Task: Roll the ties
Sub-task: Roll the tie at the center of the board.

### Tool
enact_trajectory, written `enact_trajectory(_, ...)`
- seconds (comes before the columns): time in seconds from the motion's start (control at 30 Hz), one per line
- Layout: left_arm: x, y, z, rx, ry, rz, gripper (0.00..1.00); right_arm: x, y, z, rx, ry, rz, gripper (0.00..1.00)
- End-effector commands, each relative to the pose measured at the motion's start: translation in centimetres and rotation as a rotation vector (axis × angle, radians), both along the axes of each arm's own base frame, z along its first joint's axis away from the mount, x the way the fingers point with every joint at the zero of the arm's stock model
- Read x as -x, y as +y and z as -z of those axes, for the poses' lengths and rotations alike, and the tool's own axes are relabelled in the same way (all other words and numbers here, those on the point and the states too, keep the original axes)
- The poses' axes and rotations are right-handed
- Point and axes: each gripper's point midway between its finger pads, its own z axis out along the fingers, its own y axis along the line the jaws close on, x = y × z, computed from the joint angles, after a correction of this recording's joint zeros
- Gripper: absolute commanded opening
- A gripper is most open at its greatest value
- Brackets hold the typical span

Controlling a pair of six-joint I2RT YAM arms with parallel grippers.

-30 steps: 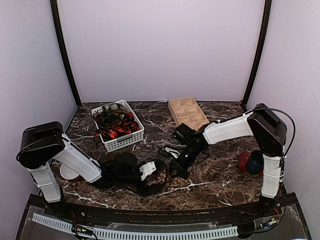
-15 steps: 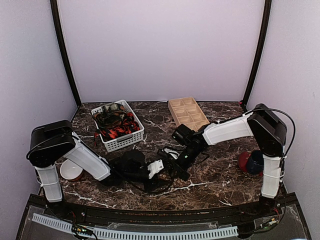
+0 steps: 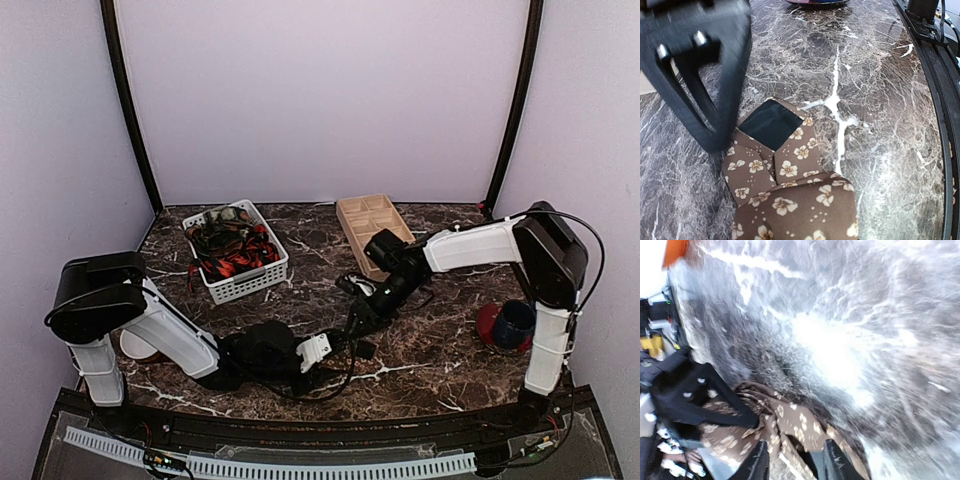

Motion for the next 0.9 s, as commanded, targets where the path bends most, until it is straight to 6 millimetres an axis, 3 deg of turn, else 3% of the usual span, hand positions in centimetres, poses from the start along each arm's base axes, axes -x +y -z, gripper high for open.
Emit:
enact_trajectory(0.0,0.3,1.7,3.1,-0.115,0.07,-0.065,0.25,1.0,0.0,-3.3,-0.094,0.118,0.06,0.39)
enact_trajectory(0.13,0.0,2.1,3.5,-0.134,0.09,-0.106,0.25,3.2,0.2,-4.3,-0.152,0.2,0.066,0.45)
enact_trajectory(0.23,-0.2,2.4,3.7,-0.139,0.113,-0.141,0.25,4.2,0.2,-3.7,-0.132,0.214,0.048,0.46)
enact_trajectory(0.4,0.0,2.4,3.6,-0.121,0.138,-0.147,0.25,2.3,0.0,-1.0,-0.055,0.186,0.12,0.38)
enact_trajectory(0.57,0.0,2.5,3.5,-0.136,0.115,-0.131,0.26,0.7,1.5,-1.5,-0.101,0.17,0.144,0.31)
enact_trajectory(0.87,-0.5,2.3,2.6,-0.122,0.09,-0.143,0.27,2.3,-0.4,3.0,0.066,0.165,0.105,0.24)
